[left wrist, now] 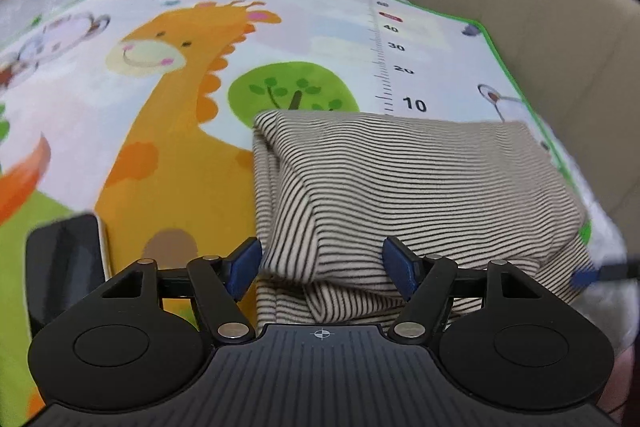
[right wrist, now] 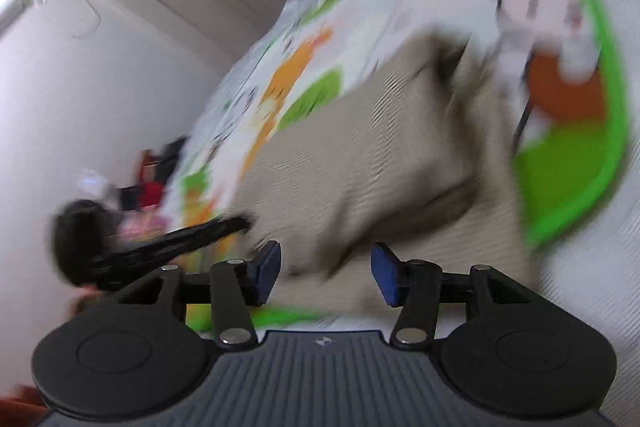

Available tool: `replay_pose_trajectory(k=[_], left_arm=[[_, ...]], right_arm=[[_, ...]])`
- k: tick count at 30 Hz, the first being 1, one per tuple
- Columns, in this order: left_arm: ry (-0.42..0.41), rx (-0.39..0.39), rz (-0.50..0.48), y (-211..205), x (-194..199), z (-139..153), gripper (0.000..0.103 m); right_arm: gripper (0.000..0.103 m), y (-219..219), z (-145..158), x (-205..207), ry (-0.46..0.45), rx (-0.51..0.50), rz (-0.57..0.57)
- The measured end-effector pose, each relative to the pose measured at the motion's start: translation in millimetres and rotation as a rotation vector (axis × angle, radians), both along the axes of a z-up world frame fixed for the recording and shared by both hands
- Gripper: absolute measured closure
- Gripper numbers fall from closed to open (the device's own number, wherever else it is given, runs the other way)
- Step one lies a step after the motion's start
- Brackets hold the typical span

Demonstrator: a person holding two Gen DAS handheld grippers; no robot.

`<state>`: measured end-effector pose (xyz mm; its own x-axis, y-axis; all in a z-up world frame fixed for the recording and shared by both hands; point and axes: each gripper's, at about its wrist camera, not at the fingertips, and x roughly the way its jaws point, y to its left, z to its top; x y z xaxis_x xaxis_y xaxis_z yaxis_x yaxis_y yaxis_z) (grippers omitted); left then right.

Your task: Fold clothes

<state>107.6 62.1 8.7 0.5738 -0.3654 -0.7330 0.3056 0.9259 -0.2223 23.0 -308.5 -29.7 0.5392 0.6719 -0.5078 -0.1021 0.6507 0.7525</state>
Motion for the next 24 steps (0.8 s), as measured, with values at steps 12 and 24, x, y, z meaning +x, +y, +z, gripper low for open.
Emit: replay_pose_trajectory(k=[12,24], left_arm=[[0.016,-0.1,0.066,30,-12,13,0.021],[-0.004,-0.198,0.092,48,-18,25,0.016]], right_arm=[[0.062,60,-47,60,0.063,0.16,-0.148],[0.1,59,17,9,-0.135,0.255,-0.04]])
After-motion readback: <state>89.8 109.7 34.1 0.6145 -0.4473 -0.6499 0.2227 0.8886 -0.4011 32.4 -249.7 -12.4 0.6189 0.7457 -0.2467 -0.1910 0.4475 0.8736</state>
